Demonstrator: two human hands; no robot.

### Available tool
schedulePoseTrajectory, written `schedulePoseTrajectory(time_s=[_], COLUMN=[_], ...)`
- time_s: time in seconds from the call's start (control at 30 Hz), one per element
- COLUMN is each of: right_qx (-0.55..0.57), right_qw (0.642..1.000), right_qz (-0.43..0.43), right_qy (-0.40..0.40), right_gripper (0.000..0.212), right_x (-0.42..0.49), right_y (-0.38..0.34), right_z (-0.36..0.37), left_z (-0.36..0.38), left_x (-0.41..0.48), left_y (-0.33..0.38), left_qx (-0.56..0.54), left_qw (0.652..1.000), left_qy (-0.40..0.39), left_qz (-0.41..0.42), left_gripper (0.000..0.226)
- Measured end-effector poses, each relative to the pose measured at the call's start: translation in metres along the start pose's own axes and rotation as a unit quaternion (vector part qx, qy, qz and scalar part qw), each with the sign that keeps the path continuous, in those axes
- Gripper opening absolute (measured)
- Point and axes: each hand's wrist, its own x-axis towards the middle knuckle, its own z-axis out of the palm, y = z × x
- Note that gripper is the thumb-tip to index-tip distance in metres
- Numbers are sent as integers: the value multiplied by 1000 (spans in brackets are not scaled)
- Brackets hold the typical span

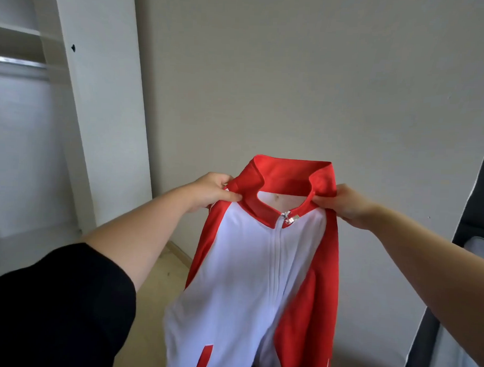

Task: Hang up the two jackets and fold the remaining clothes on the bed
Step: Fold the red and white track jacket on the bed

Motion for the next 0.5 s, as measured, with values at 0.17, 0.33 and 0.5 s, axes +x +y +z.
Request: schedulePoseTrajectory(time_s=[0.17, 0.33, 0.5], right_qx=[-31, 123, 143], right_qw=[999, 979, 971], right_qz=[12, 29, 4], right_qy=[-36, -161, -193], right_gripper=[12, 41, 30], right_x=[-1, -7, -8], right_y=[-6, -9, -4], right_z=[2, -4, -10], left_z=[-12, -17, -22], left_x=[-5, -9, -16], left_y=[3, -6, -14], left_qx=[-28, -160, -245], left_qw=[999, 987, 969], left_qy=[-28, -7, -33], left_qz=[9, 20, 17], left_gripper=[24, 24, 28])
